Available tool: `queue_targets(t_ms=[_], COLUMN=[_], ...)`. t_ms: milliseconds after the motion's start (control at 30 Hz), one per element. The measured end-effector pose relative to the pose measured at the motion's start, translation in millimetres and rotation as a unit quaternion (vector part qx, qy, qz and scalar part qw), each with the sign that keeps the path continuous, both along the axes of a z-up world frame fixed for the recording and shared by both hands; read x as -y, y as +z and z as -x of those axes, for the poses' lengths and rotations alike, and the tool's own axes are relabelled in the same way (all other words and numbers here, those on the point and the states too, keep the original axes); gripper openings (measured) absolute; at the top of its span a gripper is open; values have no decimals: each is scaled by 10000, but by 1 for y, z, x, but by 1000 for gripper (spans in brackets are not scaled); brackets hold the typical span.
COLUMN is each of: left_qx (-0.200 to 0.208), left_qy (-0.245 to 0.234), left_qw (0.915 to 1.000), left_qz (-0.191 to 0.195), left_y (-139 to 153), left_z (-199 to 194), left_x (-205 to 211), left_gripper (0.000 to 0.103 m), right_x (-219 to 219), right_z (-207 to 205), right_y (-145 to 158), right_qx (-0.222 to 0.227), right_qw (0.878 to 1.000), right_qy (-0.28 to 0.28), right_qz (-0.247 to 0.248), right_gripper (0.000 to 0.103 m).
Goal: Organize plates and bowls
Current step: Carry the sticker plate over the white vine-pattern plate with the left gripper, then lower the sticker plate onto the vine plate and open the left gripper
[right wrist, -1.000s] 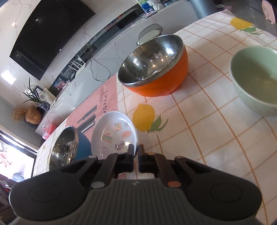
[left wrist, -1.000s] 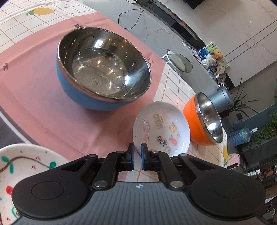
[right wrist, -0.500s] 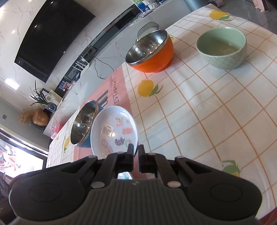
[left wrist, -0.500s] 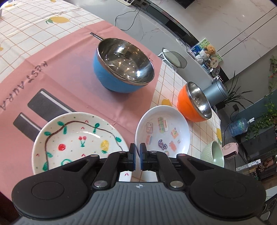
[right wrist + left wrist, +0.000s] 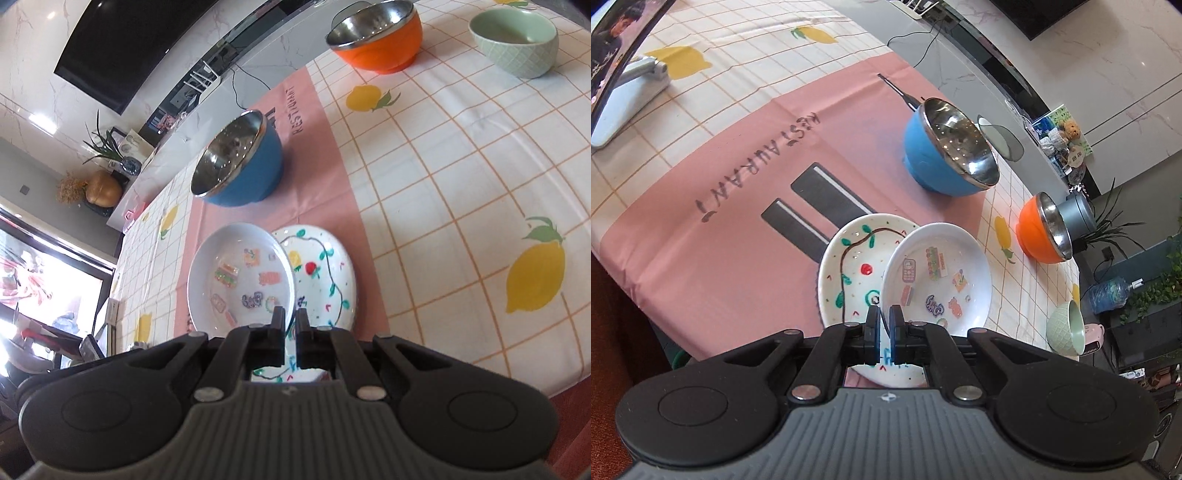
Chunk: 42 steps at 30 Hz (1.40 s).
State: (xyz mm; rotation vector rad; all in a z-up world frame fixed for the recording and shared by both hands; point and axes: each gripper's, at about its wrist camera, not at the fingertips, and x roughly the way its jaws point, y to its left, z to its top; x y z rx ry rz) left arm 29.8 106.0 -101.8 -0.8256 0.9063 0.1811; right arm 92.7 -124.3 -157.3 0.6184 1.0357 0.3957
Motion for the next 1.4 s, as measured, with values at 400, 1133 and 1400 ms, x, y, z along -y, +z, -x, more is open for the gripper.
queue_targets(t_ms=[400, 1133, 1400], left_qx=[-60, 56, 100], left_qy=[19, 63, 98], left_qw=[9999, 9997, 9999], left_qz=[161, 214, 67], left_y=[-13, -16, -12], left_z=[2, -3, -2], left_x=[-3, -7, -7], left_gripper=[4, 20, 27], right_x=[-4, -8, -9], right_z=[0, -6, -3], right_y=[-17, -14, -8], right_qx=[-333, -199, -61], right_qw=[9994, 9996, 9995], right_qy=[-25, -78, -106], right_qz=[100, 191, 294], right_gripper=[3, 7, 28])
